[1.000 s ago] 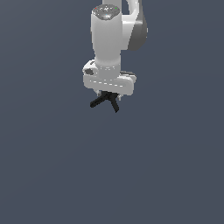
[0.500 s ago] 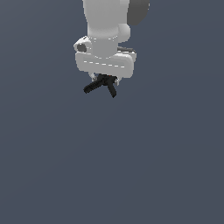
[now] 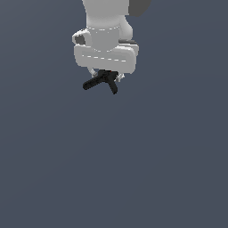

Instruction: Pick up the object and move it to a goal position.

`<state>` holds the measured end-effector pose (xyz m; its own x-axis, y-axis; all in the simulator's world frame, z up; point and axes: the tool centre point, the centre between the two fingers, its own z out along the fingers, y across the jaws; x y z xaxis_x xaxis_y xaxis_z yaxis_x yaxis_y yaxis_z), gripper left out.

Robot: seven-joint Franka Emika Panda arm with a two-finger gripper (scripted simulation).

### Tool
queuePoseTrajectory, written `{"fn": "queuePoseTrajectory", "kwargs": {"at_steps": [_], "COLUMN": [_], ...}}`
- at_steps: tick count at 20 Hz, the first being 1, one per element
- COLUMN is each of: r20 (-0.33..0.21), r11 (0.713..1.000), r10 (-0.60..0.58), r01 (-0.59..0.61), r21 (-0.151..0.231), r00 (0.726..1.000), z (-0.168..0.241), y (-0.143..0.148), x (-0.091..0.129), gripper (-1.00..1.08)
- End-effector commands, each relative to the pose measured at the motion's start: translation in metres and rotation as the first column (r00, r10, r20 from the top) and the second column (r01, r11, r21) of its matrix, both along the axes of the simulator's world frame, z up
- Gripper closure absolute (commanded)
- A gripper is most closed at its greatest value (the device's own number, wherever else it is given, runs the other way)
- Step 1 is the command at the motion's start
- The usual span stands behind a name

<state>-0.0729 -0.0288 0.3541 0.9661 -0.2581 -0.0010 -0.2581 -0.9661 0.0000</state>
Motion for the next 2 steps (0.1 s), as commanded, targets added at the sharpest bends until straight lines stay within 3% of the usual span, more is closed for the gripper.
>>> {"fn": "queuePoseTrajectory", "kwargs": {"at_steps": [1,2], "r20": [0.001,0.001], "r11": [1.000,1.000], "r10": [0.000,0.000], "r01": [0.000,0.000], "r21": [0.000,0.000], "r00": [1.000,1.000], "z": [-0.0004,-0.0007], "y": [0.0002,0.0002], "x": [0.0007,0.0008], "gripper": [1.08,1.08]}}
